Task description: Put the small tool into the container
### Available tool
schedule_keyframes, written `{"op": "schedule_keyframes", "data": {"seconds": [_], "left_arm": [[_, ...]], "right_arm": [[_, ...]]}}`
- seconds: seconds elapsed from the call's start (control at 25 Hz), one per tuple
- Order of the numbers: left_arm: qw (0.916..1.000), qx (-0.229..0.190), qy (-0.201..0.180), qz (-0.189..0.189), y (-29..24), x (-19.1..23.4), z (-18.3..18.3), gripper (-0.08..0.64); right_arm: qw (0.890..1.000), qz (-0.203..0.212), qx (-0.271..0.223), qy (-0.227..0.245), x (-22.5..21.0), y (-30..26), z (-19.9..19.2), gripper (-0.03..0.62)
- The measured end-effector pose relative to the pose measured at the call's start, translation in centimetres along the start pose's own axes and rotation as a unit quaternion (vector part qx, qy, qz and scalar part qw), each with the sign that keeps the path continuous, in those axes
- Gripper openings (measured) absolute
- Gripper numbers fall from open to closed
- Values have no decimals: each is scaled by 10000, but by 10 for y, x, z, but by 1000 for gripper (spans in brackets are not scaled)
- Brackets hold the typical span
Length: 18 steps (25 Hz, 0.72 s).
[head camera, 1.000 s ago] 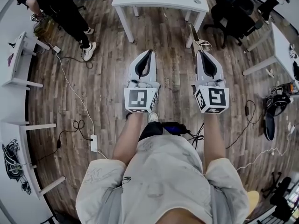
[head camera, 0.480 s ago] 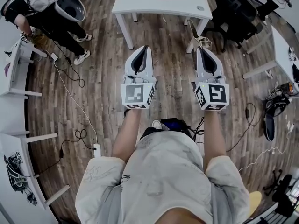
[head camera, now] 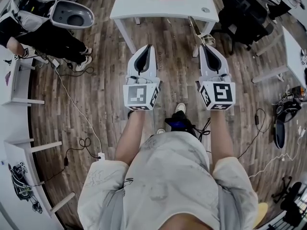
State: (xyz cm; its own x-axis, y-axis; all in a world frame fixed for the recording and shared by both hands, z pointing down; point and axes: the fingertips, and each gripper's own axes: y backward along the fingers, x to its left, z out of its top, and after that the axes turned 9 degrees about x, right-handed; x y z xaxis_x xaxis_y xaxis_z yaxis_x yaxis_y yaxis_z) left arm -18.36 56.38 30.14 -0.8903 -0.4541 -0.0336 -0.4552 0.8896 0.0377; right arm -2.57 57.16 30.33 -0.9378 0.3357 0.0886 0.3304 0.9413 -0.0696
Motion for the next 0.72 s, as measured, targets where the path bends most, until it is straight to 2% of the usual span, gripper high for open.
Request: {"op": "schedule_keyframes", "data": {"seconds": [0.28, 0.72], "left_arm": [[9996, 175, 223, 50, -160, -6, -20, -2], [9995, 182, -34, 244, -359, -28, -29, -2]], "right_arm": [[9998, 151, -8, -118, -117, -107, -14, 9], [9986, 502, 39, -187, -261, -241, -34, 9]]}}
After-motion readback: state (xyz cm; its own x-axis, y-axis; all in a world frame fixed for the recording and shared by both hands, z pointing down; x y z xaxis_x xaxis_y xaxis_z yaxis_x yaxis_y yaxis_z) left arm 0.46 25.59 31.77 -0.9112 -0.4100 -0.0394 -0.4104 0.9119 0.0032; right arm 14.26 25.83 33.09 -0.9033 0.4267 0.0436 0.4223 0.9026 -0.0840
